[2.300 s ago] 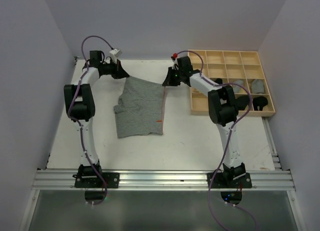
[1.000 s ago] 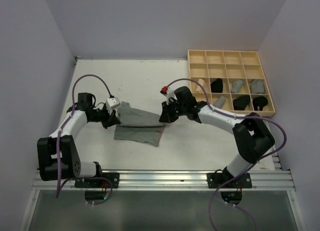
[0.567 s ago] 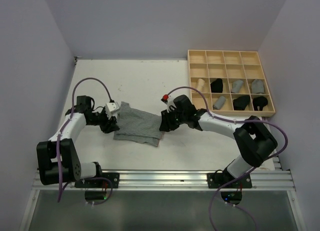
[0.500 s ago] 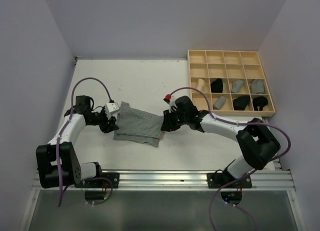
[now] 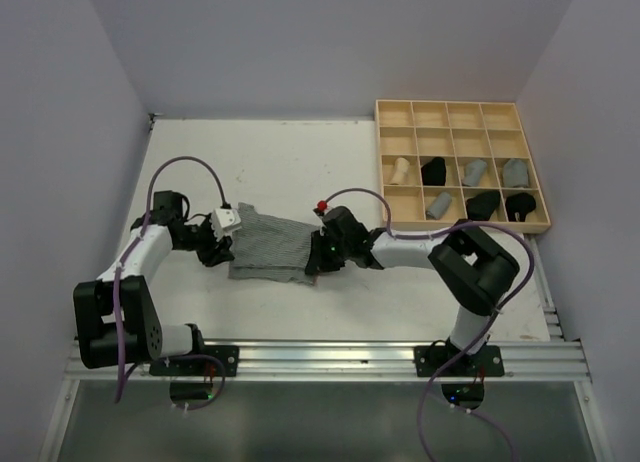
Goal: Roll the underwear
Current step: Fold the underwear
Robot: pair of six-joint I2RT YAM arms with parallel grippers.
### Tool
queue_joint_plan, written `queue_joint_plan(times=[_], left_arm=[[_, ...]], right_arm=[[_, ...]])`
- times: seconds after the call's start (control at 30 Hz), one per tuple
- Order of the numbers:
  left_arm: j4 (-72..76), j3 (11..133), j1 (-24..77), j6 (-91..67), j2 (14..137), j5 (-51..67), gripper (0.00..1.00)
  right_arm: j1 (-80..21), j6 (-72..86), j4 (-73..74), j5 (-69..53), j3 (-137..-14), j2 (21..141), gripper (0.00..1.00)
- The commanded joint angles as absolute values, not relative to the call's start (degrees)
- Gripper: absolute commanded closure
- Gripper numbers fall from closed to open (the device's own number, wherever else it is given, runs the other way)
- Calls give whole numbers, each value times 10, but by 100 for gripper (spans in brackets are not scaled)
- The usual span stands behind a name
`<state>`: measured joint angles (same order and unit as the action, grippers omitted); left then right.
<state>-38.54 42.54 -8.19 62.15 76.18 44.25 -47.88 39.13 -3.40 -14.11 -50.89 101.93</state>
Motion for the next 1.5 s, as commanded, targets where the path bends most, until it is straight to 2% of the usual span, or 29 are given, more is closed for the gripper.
queue_joint_plan(times=[0.0, 0.1, 0.27, 0.4, 0.57, 0.6, 0.67, 0.77, 0.9, 1.23, 1.47], left_arm=[[-361, 443, -83, 633, 741, 449, 50], [-338, 436, -74, 624, 722, 446, 50], [-264, 430, 15, 566, 691, 407, 51], [-165, 439, 82, 481, 695, 379, 58], [-114, 490, 234, 412, 783, 275, 64], [-108, 497, 251, 405, 797, 266, 64], [-85, 512, 294, 392, 834, 241, 62], [-68, 537, 337, 380, 881, 216, 58], [-50, 562, 375, 379, 933, 200, 58], [-47, 605, 398, 384, 1013, 211, 64], [-62, 613, 400, 386, 1033, 245, 61]], right_arm=[[-436, 386, -22, -118, -547, 1058, 82], [-406, 367, -25, -140, -569, 1060, 84], [-400, 377, -73, -197, -541, 952, 78], [-396, 416, -76, -123, -480, 829, 77], [-370, 415, 46, -22, -461, 750, 90], [-362, 412, 60, -11, -460, 744, 95], [-327, 414, 75, -22, -445, 737, 98], [-272, 422, 69, -69, -424, 730, 98], [-224, 416, 66, -98, -419, 743, 98], [-178, 410, 43, -156, -424, 773, 98], [-170, 404, 33, -170, -423, 790, 98]])
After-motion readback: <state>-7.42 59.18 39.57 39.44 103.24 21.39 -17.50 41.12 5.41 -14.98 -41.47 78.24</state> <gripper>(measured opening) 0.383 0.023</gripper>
